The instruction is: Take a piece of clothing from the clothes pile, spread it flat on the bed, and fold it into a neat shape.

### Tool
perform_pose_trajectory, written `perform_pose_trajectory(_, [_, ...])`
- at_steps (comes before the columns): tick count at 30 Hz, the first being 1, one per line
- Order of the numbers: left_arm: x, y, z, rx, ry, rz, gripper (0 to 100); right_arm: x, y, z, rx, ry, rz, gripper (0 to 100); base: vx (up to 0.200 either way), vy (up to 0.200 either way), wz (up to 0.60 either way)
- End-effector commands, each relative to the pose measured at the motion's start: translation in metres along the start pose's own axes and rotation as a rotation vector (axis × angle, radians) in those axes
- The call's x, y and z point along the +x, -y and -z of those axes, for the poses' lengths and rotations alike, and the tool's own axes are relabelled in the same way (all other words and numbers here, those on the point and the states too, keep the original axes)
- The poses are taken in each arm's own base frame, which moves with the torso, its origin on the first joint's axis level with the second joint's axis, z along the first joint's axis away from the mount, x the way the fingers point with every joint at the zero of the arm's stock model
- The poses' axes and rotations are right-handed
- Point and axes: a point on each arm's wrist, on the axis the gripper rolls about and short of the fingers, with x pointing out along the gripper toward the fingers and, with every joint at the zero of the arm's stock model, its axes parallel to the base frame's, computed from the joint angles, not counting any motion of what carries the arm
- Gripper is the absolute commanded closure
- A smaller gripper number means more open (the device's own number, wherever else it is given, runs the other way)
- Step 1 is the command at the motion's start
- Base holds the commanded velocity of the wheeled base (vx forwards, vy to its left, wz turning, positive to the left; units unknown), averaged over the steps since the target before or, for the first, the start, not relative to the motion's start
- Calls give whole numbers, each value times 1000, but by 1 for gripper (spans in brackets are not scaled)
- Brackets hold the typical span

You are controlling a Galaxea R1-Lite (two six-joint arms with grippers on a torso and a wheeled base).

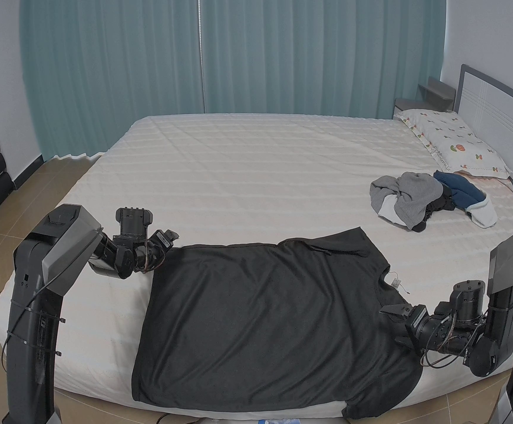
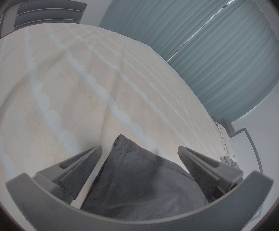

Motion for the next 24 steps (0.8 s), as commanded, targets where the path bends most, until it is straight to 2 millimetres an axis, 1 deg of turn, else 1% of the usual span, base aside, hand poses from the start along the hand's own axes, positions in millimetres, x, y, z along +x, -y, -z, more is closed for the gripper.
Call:
perform_pose_trajectory(1, [3,0,-2,-2,14,7,100,1,-1,-1,-4,5,-12,0,0,0,0])
perform_pose_trajectory(9, [15,-2,-3,-8,85,-22,100,0,-2,-1,-6,11,-15,0,0,0,0])
perform_pose_trajectory(11, [21,1,-12,-21,177,-48,100,0,-2,-1,-6,12,-17,0,0,0,0])
perform_pose_trajectory(13, [22,2,-14,-32,201,-53,100,0,-2,-1,-6,12,-17,0,0,0,0])
perform_pose_trajectory(14, [24,5,-21,-72,237,-44,100,0,-2,-2,-5,13,-16,0,0,0,0])
perform_pose_trajectory(17, [24,9,-28,-115,260,-21,100,-1,-2,-1,-4,11,-15,0,0,0,0])
perform_pose_trajectory(21, [26,6,-36,-127,287,-24,100,-1,-2,0,-3,9,-12,0,0,0,0])
perform_pose_trajectory(24, [29,3,-37,-129,301,-31,100,-1,-2,-1,-4,14,-14,0,0,0,0])
